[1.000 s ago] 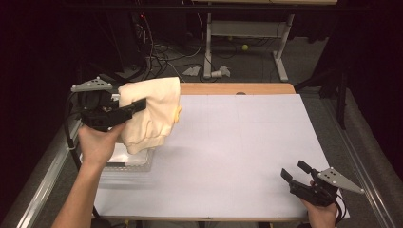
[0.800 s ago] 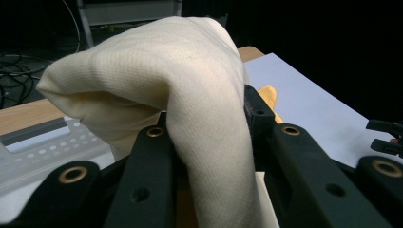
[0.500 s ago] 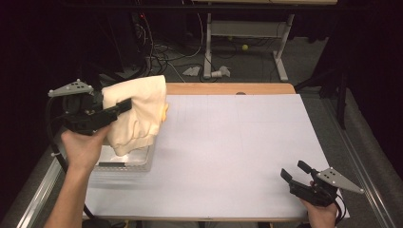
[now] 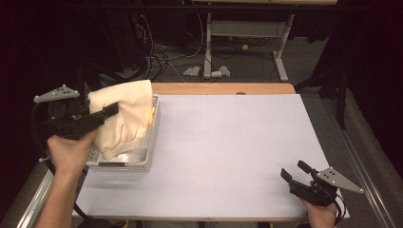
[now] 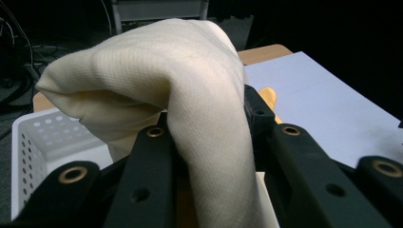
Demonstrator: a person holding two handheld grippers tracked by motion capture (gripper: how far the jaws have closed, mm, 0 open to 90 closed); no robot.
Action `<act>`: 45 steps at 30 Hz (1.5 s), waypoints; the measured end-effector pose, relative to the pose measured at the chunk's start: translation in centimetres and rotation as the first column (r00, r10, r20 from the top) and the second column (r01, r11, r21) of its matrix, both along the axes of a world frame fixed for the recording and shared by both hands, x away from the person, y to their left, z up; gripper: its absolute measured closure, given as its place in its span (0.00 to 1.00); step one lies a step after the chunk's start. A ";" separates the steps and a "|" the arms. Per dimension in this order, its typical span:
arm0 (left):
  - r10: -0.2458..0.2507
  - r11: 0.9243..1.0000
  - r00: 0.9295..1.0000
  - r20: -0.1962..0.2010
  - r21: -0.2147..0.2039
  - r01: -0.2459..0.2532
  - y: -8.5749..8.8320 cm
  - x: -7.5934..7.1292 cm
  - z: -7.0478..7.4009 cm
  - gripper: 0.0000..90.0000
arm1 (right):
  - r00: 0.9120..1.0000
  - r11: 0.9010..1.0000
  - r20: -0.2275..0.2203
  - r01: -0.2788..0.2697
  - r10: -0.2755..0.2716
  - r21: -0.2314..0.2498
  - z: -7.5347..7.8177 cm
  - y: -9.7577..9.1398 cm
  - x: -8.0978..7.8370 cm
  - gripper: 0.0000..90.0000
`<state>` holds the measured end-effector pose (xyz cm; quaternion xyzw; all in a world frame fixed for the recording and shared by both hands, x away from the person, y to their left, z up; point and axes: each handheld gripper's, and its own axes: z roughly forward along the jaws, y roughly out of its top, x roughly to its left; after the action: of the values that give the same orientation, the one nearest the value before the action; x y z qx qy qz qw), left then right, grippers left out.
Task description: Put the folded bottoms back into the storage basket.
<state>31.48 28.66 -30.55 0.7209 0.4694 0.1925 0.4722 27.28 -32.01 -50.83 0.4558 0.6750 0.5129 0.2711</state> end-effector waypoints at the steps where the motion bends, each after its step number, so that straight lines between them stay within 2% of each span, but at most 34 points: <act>1: 0.000 1.000 1.000 -0.004 0.002 0.000 0.1 0.0 -0.2 0.77 | 1.000 1.000 0.001 0.002 -0.002 -0.003 0.0 0.0 0.0 0.28; 7: 0.006 1.000 0.999 -0.043 0.008 -0.005 0.3 0.9 -2.1 0.77 | 1.000 1.000 0.006 0.003 -0.003 -0.008 0.0 0.0 0.0 0.28; 14: 0.021 0.999 0.996 -0.084 0.037 -0.018 0.3 2.5 -4.5 0.77 | 1.000 1.000 0.001 0.011 -0.011 0.002 0.0 -0.1 0.0 0.28; 20: 0.037 0.998 0.994 -0.103 0.045 -0.032 0.5 4.0 -6.0 0.77 | 1.000 1.000 0.002 0.014 -0.014 0.003 0.0 -0.2 0.0 0.28; 22: 0.054 0.997 0.994 -0.095 0.053 -0.049 0.7 4.6 -6.5 0.76 | 1.000 1.000 0.003 0.015 -0.015 0.002 0.0 -0.2 0.0 0.28; 25: 0.068 0.997 0.993 -0.098 0.041 -0.065 1.0 5.4 -7.4 0.76 | 1.000 1.000 0.005 0.027 -0.027 0.011 0.0 -0.4 -0.1 0.28; 31: 0.084 0.995 0.989 -0.119 0.054 -0.078 1.2 6.8 -8.5 0.76 | 1.000 1.000 0.001 0.025 -0.025 0.007 0.0 -0.3 0.0 0.28; 38: 0.096 0.993 0.985 -0.146 0.088 -0.084 0.8 8.8 -9.9 0.76 | 1.000 1.000 0.004 0.023 -0.023 0.006 0.0 -0.3 0.0 0.28; 45: 0.112 0.991 0.977 -0.180 0.088 -0.097 0.7 10.5 -11.1 0.76 | 1.000 1.000 0.004 0.013 -0.013 0.007 0.0 -0.3 0.1 0.28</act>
<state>42.02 29.32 -41.64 0.7279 0.5403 0.1679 0.3873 27.34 -32.30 -50.83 0.4600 0.6698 0.5144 0.2743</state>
